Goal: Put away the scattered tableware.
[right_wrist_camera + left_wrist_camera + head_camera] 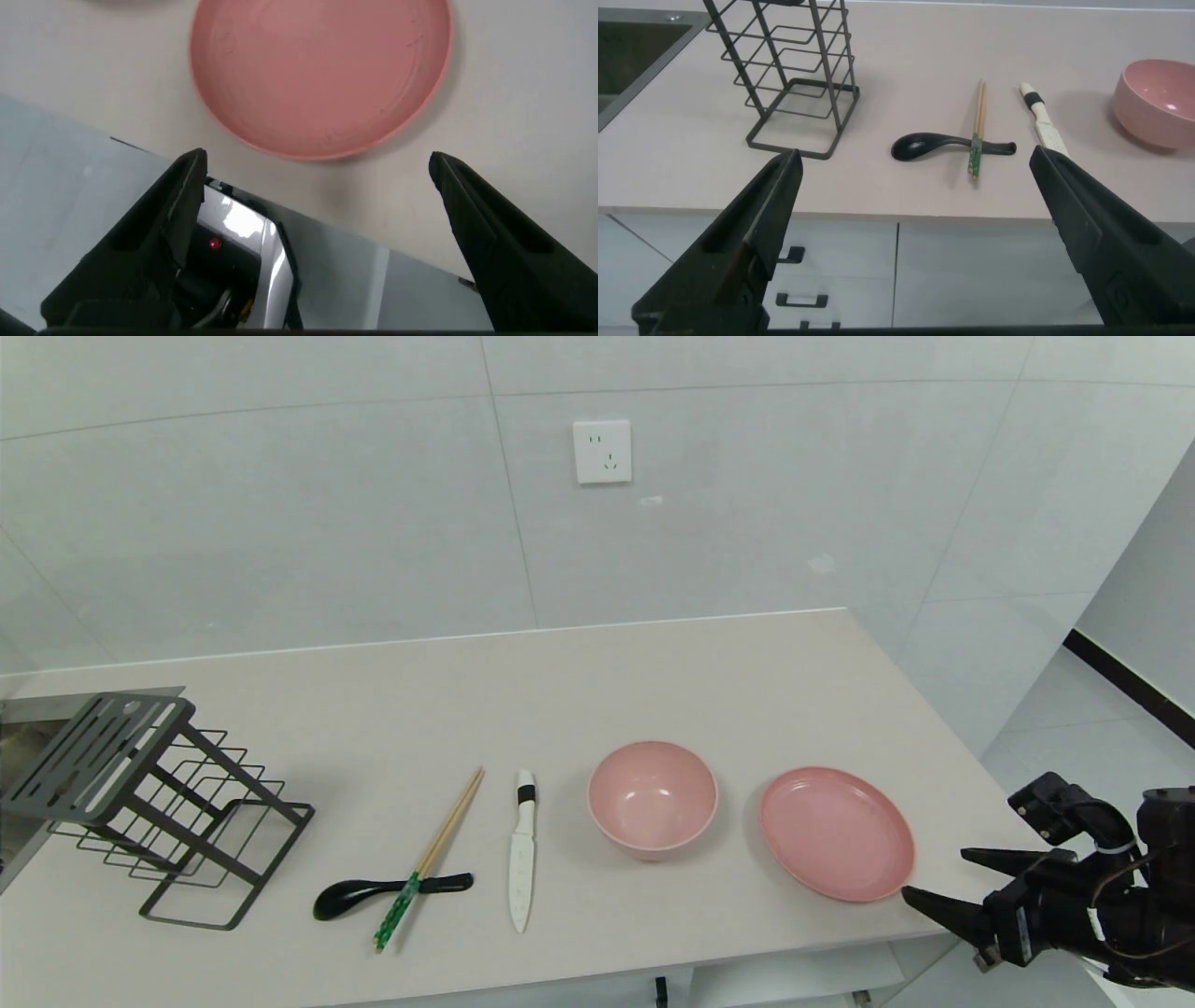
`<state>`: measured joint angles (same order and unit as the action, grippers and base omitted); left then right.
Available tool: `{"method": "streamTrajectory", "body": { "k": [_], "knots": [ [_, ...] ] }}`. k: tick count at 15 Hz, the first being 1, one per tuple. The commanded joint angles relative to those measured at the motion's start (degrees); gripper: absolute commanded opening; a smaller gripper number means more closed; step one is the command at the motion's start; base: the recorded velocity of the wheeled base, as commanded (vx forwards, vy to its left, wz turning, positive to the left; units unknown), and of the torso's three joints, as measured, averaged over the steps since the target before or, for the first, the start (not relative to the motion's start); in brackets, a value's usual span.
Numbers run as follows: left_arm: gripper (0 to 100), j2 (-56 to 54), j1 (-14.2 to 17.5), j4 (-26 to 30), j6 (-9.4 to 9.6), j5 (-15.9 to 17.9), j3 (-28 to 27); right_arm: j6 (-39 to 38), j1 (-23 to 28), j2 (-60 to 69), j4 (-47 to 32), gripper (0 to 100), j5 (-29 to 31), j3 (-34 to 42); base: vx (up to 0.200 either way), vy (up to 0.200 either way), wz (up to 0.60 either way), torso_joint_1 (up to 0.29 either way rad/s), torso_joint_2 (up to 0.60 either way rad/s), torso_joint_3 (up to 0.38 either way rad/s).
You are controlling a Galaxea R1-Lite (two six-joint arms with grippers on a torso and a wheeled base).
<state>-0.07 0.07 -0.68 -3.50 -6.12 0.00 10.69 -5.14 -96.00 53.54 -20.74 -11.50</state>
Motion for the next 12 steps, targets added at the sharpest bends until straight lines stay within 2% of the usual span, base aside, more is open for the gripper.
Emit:
{"method": "streamTrajectory", "body": {
  "k": [1, 12],
  "knots": [
    [100, 0.07, 0.01, -0.02, -0.02, -0.03, 0.00, -0.14, 0.13, -3.49, -0.02, 100, -0.01, -3.01, 0.000, 0.000, 0.00, 0.000, 0.00, 0.000],
    [100, 0.07, 0.01, -0.02, -0.02, -0.03, 0.00, -0.94, 0.75, -17.82, 0.07, 100, 0.17, -16.81, 0.000, 0.000, 0.00, 0.000, 0.00, 0.000]
  ]
}}
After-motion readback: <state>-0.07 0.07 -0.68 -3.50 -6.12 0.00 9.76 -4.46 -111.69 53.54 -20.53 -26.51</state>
